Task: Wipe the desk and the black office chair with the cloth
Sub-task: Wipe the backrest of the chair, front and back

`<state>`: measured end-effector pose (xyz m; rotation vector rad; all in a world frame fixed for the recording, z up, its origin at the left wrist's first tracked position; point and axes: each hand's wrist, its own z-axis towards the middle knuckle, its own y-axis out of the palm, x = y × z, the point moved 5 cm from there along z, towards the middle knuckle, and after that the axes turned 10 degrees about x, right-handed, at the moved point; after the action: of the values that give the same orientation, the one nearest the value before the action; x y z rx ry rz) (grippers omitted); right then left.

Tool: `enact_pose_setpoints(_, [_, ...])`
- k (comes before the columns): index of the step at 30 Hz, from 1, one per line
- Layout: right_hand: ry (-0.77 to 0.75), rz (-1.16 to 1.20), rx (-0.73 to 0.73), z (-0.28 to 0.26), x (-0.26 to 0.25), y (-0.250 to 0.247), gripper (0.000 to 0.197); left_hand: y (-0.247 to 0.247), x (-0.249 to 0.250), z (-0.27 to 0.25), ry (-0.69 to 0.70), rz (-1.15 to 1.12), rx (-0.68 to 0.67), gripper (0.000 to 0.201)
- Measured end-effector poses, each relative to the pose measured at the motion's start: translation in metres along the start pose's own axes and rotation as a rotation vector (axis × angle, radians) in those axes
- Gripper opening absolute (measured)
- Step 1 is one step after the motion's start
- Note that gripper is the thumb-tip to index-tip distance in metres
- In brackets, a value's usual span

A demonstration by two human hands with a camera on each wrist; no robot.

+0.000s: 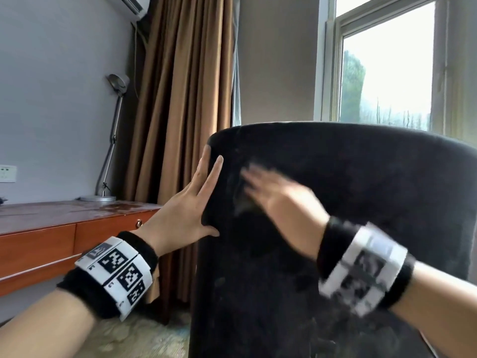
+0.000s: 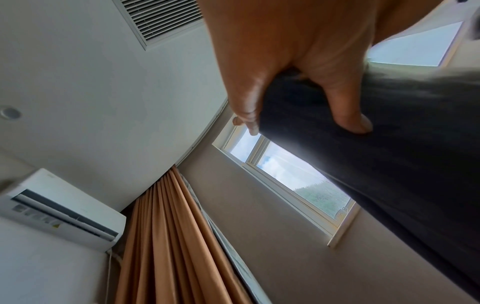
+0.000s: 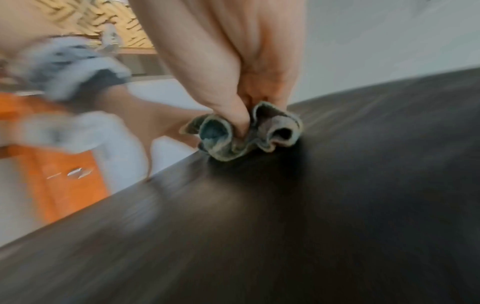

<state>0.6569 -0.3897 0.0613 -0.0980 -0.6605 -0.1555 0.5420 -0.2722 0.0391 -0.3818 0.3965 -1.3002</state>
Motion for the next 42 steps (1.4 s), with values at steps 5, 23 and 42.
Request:
enact_pose_setpoints(5, [0.093, -0.11, 0.036, -0.009, -0.011, 0.017, 0.041, 0.001, 0.001, -0.001, 0.015, 0.008, 0.035, 0.138])
enact_pose_setpoints(23, [0.097, 0.075, -0.254, -0.063, 0.041, -0.033, 0.058, 0.018, 0.012, -0.005, 0.035, 0.272, 0.0, 0.125])
enact_pose_setpoints(42, [0.382, 0.024, -0.109, -0.148, 0.051, -0.042, 0.045, 0.054, 0.059, 0.015, 0.217, 0.497, 0.028, 0.123])
